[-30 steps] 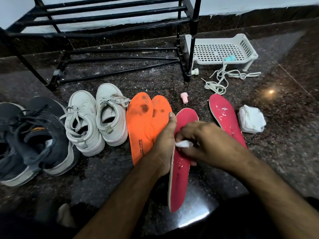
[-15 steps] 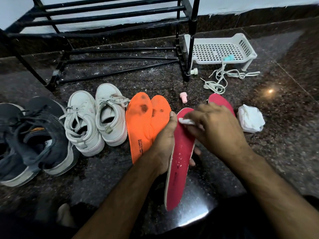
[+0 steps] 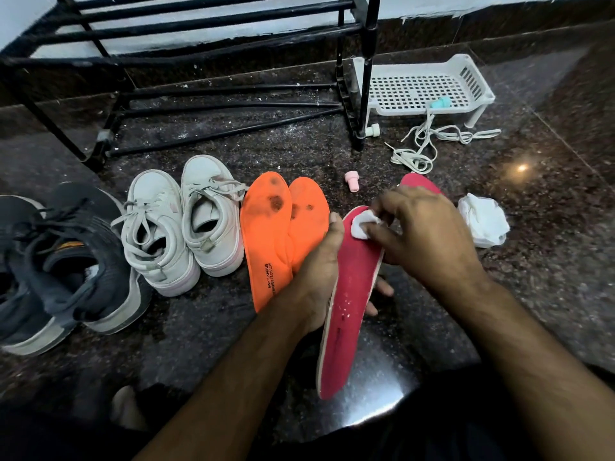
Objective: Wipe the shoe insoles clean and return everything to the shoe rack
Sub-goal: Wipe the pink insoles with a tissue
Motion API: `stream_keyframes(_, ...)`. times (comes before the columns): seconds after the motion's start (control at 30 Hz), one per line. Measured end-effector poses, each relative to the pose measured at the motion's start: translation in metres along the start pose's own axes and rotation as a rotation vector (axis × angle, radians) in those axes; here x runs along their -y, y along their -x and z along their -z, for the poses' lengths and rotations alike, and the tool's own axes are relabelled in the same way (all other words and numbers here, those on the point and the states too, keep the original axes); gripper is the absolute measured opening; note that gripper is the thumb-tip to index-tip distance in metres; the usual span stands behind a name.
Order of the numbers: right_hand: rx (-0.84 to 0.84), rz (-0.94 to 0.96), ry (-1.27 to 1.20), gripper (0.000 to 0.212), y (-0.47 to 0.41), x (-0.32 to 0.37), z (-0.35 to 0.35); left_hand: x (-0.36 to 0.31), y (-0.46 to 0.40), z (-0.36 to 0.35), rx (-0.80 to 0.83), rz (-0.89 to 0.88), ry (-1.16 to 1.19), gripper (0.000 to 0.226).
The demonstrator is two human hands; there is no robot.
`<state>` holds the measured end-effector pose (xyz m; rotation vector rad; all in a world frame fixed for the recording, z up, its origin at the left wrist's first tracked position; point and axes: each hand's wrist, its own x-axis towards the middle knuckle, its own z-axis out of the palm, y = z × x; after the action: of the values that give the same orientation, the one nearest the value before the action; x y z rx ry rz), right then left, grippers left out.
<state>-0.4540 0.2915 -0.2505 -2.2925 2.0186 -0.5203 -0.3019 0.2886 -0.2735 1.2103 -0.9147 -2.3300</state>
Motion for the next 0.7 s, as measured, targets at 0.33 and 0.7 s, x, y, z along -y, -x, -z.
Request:
stream_keyframes(0.33, 0.513, 0.281, -0.342, 0.012, 0.024, 0.019, -0.01, -0.001, -0.003, 0.011, -0.136, -0.01, 0.204, 0.09)
stream_keyframes(0.7, -0.164, -0.038, -0.257, 0.014, 0.005, -0.003, 0.016, 0.004, 0.002, 0.003, 0.1, -0.034, 0.021, 0.094)
